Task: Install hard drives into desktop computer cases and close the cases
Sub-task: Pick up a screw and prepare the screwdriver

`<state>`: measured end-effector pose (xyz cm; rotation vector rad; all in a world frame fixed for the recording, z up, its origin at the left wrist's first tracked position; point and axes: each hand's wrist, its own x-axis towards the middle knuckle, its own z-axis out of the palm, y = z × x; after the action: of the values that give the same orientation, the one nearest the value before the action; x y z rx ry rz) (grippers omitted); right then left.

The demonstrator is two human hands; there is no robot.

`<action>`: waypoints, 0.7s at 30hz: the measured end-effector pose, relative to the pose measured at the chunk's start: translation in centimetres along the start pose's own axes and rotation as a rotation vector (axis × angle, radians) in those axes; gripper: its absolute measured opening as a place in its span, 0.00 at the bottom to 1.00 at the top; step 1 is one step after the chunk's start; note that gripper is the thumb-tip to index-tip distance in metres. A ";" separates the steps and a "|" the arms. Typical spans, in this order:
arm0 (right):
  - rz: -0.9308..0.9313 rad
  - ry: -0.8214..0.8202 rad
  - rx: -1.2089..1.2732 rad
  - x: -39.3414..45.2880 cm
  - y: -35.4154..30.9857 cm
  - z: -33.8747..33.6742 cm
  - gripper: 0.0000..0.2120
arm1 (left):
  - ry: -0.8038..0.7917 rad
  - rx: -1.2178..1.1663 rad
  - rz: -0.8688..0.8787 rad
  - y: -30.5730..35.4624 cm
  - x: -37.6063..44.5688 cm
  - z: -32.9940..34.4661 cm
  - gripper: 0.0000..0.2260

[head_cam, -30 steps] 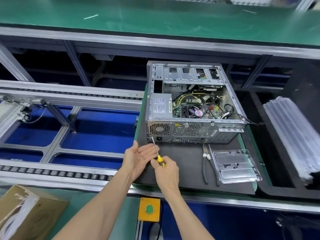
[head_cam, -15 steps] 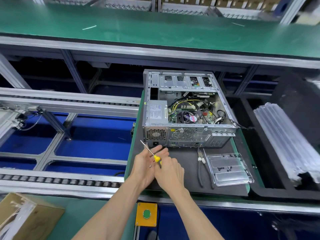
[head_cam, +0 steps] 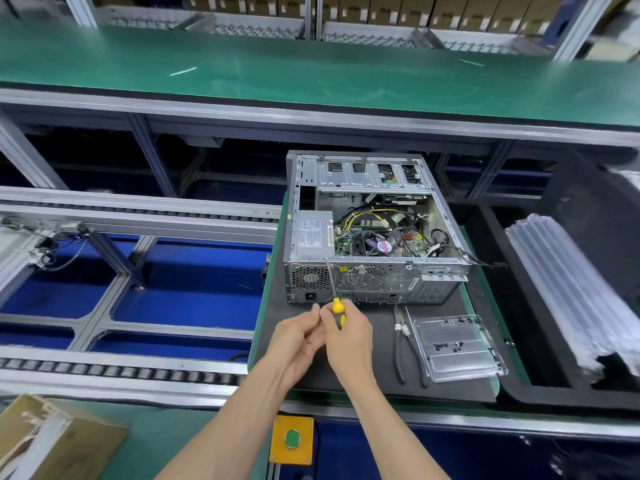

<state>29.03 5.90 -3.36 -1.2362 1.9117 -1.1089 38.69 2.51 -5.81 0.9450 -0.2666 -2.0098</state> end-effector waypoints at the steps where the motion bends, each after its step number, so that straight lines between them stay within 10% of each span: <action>1: 0.000 0.013 0.007 0.1 0.0 0.0 0.07 | 0.002 0.001 0.017 0.2 0.0 0.1 0.10; 21: -0.119 -0.157 0.019 -1.8 0.7 1.4 0.08 | 0.158 0.062 0.241 4.6 0.9 0.4 0.09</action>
<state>30.58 7.26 -4.52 -1.3987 1.7264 -1.0543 41.05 -0.98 -3.68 1.0520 -0.3405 -1.7063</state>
